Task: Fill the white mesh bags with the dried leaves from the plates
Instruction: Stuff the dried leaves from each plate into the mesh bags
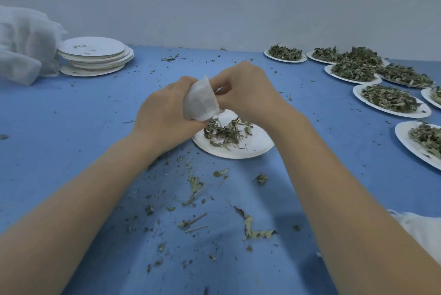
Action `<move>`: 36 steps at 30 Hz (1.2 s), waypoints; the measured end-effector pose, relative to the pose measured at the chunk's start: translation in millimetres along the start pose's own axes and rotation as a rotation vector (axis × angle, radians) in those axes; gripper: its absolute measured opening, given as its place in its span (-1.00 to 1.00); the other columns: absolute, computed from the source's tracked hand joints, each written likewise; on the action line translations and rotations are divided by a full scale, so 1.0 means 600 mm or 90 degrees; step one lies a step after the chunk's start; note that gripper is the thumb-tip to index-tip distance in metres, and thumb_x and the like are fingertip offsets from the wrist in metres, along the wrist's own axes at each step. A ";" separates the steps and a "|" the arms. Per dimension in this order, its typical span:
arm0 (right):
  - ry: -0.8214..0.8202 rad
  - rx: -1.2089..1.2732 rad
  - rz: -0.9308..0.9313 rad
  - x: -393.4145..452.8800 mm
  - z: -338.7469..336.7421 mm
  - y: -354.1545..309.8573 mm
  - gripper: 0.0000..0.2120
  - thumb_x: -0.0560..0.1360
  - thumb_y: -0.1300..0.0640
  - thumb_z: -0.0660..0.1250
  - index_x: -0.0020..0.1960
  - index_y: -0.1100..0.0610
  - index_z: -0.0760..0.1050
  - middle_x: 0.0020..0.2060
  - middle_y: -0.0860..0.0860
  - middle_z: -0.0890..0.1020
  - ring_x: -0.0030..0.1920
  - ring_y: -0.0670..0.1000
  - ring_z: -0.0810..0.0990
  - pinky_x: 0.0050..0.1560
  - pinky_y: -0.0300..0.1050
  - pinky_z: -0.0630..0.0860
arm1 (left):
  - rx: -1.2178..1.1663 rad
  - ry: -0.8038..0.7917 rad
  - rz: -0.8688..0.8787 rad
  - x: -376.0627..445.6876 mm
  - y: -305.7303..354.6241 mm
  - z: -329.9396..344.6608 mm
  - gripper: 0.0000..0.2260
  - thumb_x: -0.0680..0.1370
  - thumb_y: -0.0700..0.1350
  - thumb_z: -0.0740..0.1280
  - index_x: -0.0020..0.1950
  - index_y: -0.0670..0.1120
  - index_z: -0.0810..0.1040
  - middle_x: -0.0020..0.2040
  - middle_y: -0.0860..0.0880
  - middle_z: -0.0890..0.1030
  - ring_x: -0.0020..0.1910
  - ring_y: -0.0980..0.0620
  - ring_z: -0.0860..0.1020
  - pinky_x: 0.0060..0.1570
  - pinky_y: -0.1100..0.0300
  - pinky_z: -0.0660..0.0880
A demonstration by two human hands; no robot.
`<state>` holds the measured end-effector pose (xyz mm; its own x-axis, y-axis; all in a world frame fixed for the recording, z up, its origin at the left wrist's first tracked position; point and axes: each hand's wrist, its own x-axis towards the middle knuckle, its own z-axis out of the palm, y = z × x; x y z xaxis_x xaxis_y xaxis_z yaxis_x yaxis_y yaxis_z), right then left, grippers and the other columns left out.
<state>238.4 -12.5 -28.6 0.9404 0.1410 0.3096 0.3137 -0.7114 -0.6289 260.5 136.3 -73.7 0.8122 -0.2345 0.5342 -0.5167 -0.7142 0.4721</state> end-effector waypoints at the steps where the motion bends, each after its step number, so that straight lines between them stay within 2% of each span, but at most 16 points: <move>1: -0.001 -0.037 0.002 0.001 0.007 -0.002 -0.88 0.40 0.29 0.36 -0.17 0.16 0.67 -0.45 -0.05 0.59 -0.47 -0.17 0.34 -0.51 -0.43 0.22 | 0.014 0.010 0.019 -0.001 0.001 0.000 -0.51 0.32 0.21 0.37 0.12 -0.05 0.49 -0.11 -0.03 0.59 -0.15 -0.11 0.52 -0.17 0.01 0.48; 2: -0.002 -0.068 -0.002 0.002 0.011 -0.004 -0.88 0.39 0.31 0.34 -0.17 0.21 0.65 -0.41 0.05 0.57 -0.45 -0.14 0.31 -0.52 -0.40 0.21 | 0.036 0.020 0.042 -0.001 0.002 0.000 -0.53 0.34 0.21 0.35 0.08 -0.09 0.51 -0.17 -0.05 0.58 -0.20 -0.14 0.51 -0.20 0.01 0.47; 4: -0.002 -0.083 -0.012 0.004 0.014 -0.009 -0.87 0.38 0.34 0.30 -0.19 0.23 0.62 -0.39 0.06 0.53 -0.45 -0.12 0.29 -0.54 -0.39 0.21 | 0.053 0.035 0.060 0.000 0.004 0.000 -0.58 0.35 0.13 0.39 0.06 -0.13 0.52 -0.22 -0.06 0.57 -0.24 -0.17 0.51 -0.24 0.02 0.45; 7: -0.058 -0.133 -0.029 0.004 0.022 -0.016 -0.89 0.39 0.34 0.25 -0.26 0.22 0.52 -0.32 0.11 0.54 -0.31 0.00 0.40 -0.36 -0.23 0.31 | 0.059 0.033 0.063 0.004 0.005 0.004 -0.61 0.37 -0.10 0.45 0.17 -0.11 0.50 -0.09 -0.10 0.60 -0.13 -0.18 0.54 -0.18 0.10 0.39; 10: -0.136 -0.079 -0.036 0.000 0.021 -0.015 -0.89 0.44 0.33 0.24 -0.22 0.21 0.51 -0.19 0.20 0.57 -0.18 0.14 0.50 -0.20 -0.04 0.44 | 0.045 0.011 0.050 0.005 0.001 0.004 -0.57 0.36 -0.08 0.43 0.21 -0.04 0.47 -0.01 -0.04 0.59 -0.07 -0.12 0.53 -0.15 0.14 0.37; 12: -0.179 0.033 -0.033 -0.007 0.008 -0.009 -0.90 0.46 0.30 0.30 -0.08 0.23 0.58 -0.09 0.17 0.64 -0.17 0.00 0.56 -0.18 -0.15 0.48 | 0.021 -0.002 0.044 0.003 -0.003 0.002 -0.52 0.32 -0.04 0.41 0.22 -0.02 0.44 0.00 0.02 0.57 -0.09 -0.06 0.51 -0.15 0.13 0.40; 15: -0.145 0.187 -0.032 -0.011 -0.008 0.005 -0.82 0.44 0.31 0.38 0.00 0.15 0.63 -0.12 0.04 0.70 -0.23 -0.22 0.60 -0.33 -0.44 0.44 | 0.045 -0.012 0.033 0.003 -0.014 0.001 -0.49 0.31 0.00 0.40 0.23 -0.03 0.40 -0.01 0.01 0.54 -0.12 -0.08 0.49 -0.16 0.08 0.42; 18: -0.016 0.324 -0.001 -0.002 -0.011 0.027 -0.82 0.43 0.33 0.38 -0.07 0.09 0.64 -0.21 0.00 0.70 -0.19 -0.10 0.67 -0.21 -0.32 0.53 | 0.078 -0.006 0.005 0.006 -0.030 -0.001 -0.53 0.34 -0.03 0.42 0.21 -0.04 0.40 0.00 -0.05 0.56 -0.08 -0.15 0.50 -0.16 0.07 0.42; 21: 0.079 0.160 0.058 0.004 0.000 0.044 -0.74 0.48 0.30 0.24 -0.08 0.00 0.62 -0.15 -0.01 0.67 -0.20 -0.07 0.61 -0.22 -0.28 0.55 | 0.070 0.010 -0.046 0.008 -0.037 -0.007 -0.49 0.28 0.05 0.31 0.21 -0.03 0.40 0.02 -0.03 0.54 -0.06 -0.15 0.48 -0.16 0.09 0.37; 23: -0.024 -0.042 0.058 0.002 0.016 0.052 -0.64 0.52 0.29 0.15 0.13 -0.04 0.57 0.12 -0.04 0.59 0.03 -0.09 0.54 -0.09 -0.37 0.45 | 0.077 0.014 -0.049 0.009 -0.040 -0.007 -0.50 0.29 0.03 0.30 0.22 -0.05 0.40 0.04 -0.05 0.54 -0.05 -0.17 0.47 -0.17 0.10 0.35; 25: -0.162 -0.144 0.045 0.000 0.032 0.055 -0.56 0.55 0.30 0.07 0.31 -0.02 0.46 0.34 -0.08 0.44 0.31 -0.06 0.39 0.12 -0.32 0.29 | 0.100 0.016 -0.041 0.009 -0.043 -0.004 -0.54 0.35 -0.08 0.37 0.23 -0.06 0.40 0.08 -0.09 0.55 -0.03 -0.21 0.48 -0.18 0.11 0.32; 26: -0.207 -0.167 0.041 -0.002 0.038 0.054 -0.53 0.55 0.32 0.03 0.35 -0.03 0.42 0.38 -0.10 0.39 0.34 -0.04 0.35 0.13 -0.30 0.26 | 0.110 0.017 -0.035 0.010 -0.044 -0.003 -0.54 0.36 -0.11 0.39 0.24 -0.07 0.40 0.09 -0.10 0.55 -0.02 -0.22 0.48 -0.18 0.10 0.32; 29: -0.225 -0.210 0.064 -0.002 0.039 0.050 -0.47 0.55 0.34 -0.02 0.34 -0.10 0.42 0.39 -0.09 0.39 0.23 -0.02 0.42 -0.06 -0.28 0.27 | 0.129 0.010 -0.021 0.009 -0.044 -0.001 -0.55 0.37 -0.12 0.38 0.24 -0.08 0.40 0.11 -0.12 0.54 0.00 -0.24 0.48 -0.13 0.04 0.38; 32: -0.173 -0.178 0.087 0.001 0.023 0.052 -0.49 0.55 0.34 0.00 0.25 -0.11 0.51 0.30 -0.05 0.49 0.16 -0.04 0.47 -0.12 -0.33 0.31 | 0.133 0.008 -0.019 0.009 -0.043 -0.001 -0.55 0.37 -0.09 0.37 0.24 -0.08 0.39 0.11 -0.14 0.54 -0.01 -0.25 0.49 -0.10 -0.01 0.42; 34: -0.130 -0.154 0.078 0.003 0.017 0.053 -0.46 0.52 0.36 0.00 0.22 -0.11 0.53 0.26 -0.06 0.52 -0.01 -0.10 0.51 -0.25 -0.39 0.38 | 0.137 0.008 -0.015 0.009 -0.044 0.001 -0.55 0.38 -0.09 0.37 0.24 -0.09 0.39 0.10 -0.14 0.54 -0.01 -0.25 0.49 -0.11 -0.01 0.41; 36: -0.118 -0.207 0.074 0.003 0.022 0.050 -0.43 0.50 0.40 0.00 0.30 -0.09 0.46 0.33 -0.05 0.45 0.03 -0.06 0.51 -0.18 -0.33 0.44 | 0.139 0.008 -0.011 0.009 -0.045 0.002 -0.56 0.38 -0.10 0.37 0.24 -0.09 0.39 0.10 -0.14 0.54 -0.01 -0.25 0.49 -0.12 0.01 0.41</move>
<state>251.5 -24.8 -56.1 0.9844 0.1468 0.0970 0.1731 -0.9068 -0.3844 279.0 153.5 -84.2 0.8163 -0.2132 0.5369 -0.4303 -0.8446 0.3188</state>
